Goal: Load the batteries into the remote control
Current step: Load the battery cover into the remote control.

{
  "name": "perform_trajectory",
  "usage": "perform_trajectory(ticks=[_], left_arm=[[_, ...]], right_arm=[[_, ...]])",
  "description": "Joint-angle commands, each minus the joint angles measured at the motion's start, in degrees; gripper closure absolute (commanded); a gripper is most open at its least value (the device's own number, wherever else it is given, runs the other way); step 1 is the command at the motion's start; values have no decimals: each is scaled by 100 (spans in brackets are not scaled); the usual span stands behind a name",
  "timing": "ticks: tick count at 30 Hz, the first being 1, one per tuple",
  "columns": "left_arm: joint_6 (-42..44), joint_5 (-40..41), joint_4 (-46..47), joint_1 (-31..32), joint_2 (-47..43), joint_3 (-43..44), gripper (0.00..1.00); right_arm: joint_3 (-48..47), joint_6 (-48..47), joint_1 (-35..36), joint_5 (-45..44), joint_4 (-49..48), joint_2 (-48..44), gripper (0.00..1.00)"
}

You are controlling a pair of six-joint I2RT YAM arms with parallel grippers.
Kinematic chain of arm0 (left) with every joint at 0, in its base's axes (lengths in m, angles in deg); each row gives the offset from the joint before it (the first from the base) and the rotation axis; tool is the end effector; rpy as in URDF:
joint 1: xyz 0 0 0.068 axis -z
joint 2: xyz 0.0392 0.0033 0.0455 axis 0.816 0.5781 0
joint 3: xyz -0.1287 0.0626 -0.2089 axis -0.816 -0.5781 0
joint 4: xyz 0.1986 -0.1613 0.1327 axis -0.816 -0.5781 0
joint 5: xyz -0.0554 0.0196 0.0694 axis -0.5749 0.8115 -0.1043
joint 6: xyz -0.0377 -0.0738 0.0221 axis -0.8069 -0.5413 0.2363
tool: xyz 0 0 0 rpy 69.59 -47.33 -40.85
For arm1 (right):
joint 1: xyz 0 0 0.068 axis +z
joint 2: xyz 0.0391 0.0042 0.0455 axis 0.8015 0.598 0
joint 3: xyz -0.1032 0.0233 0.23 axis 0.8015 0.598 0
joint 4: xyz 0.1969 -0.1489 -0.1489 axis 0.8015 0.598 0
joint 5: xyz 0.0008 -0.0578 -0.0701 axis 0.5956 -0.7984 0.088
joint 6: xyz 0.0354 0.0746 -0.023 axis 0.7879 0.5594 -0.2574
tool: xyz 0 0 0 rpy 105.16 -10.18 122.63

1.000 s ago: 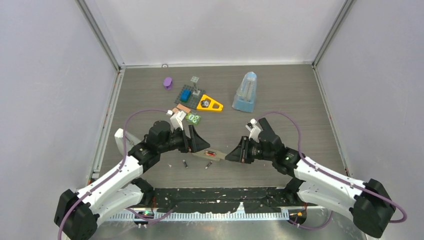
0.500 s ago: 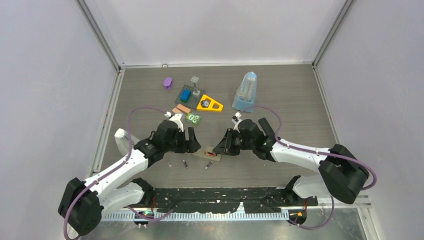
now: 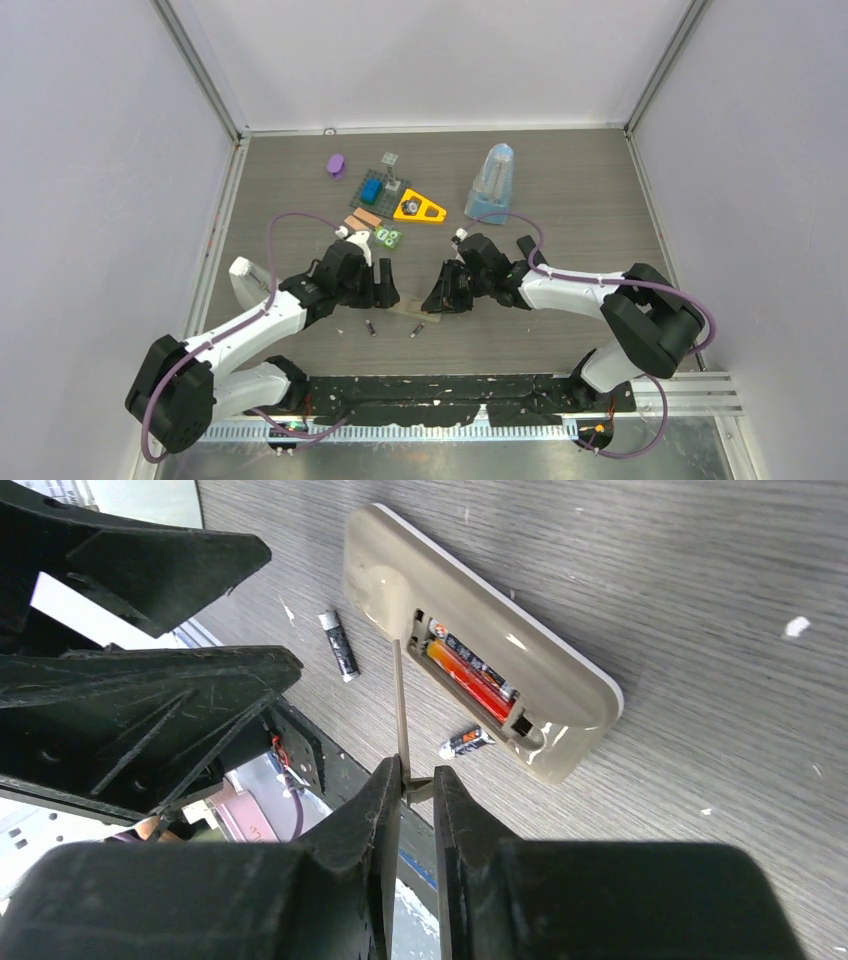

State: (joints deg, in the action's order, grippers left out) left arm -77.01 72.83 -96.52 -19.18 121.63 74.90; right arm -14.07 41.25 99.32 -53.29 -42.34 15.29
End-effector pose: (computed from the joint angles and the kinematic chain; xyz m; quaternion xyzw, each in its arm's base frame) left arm 0.2212 -0.1633 0.1316 0.0231 0.9306 -0.2304 0.2834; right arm 0.2165 0.2648 0.1028 0.0128 0.9064 0.4094 0.1038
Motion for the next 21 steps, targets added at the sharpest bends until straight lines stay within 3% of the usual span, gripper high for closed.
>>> perform_trajectory(ticks=[1,11,21], left_arm=[[56,98,329,-13,127,120,22],[-22,-26,474,-12,305,97,23],[-57,37,500,-17,500,71,24]], right_arm=[[-196,-118,32,26,151,32,95],[-144,-25,25,-197,114,96,95],[137,336,10,-43,-518,4,95]])
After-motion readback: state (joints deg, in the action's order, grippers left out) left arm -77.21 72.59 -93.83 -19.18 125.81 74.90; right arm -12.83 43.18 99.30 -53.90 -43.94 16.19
